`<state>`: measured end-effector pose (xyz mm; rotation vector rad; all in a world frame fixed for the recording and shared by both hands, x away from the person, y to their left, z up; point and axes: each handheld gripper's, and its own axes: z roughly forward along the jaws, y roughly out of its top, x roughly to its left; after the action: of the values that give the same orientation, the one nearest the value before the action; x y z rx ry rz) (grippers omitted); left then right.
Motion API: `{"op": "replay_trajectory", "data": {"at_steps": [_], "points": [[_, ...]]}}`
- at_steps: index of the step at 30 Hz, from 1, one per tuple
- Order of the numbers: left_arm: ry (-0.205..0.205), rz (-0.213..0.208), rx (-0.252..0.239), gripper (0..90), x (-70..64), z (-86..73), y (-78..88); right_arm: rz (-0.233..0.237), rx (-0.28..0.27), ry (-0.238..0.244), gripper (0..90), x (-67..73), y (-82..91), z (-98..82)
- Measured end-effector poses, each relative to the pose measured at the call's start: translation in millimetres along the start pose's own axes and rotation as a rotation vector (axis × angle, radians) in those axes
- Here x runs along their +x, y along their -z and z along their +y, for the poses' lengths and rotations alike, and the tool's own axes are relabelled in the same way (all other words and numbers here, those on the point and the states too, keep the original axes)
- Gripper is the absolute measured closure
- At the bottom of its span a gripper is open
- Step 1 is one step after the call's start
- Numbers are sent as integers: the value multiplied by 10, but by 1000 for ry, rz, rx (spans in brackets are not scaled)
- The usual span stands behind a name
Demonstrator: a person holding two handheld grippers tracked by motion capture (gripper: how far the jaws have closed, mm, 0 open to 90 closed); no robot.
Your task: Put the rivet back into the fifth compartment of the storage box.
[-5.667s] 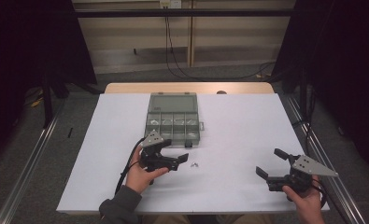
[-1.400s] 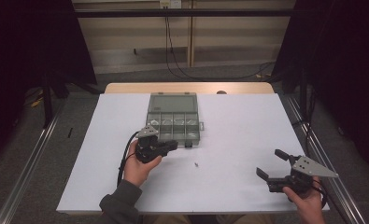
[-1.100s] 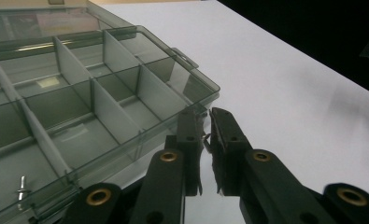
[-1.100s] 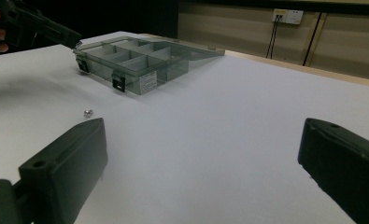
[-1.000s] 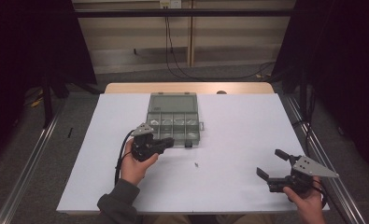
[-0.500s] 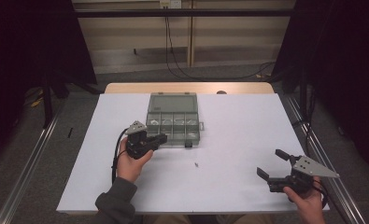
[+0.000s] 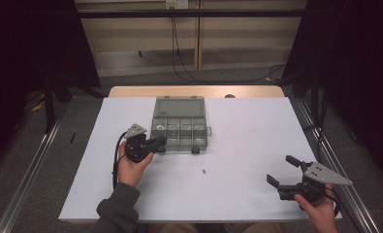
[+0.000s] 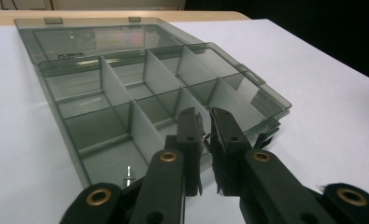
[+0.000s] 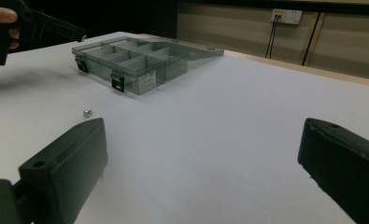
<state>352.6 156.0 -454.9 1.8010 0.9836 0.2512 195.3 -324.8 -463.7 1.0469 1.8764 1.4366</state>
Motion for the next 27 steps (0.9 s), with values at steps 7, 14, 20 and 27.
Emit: {"op": "replay_trajectory", "data": {"at_steps": [7,14,20,27], "points": [[3,23,-6,826,48,-6,5,1,1,1,13,3,0,0],[-9,56,-11,826,88,-12,3,1,2,2,13,4,0,-1],[-15,81,-11,826,128,-18,-3,4,2,0,13,5,2,0],[-30,94,-6,826,147,-29,-19,5,2,2,13,6,3,-1]]}}
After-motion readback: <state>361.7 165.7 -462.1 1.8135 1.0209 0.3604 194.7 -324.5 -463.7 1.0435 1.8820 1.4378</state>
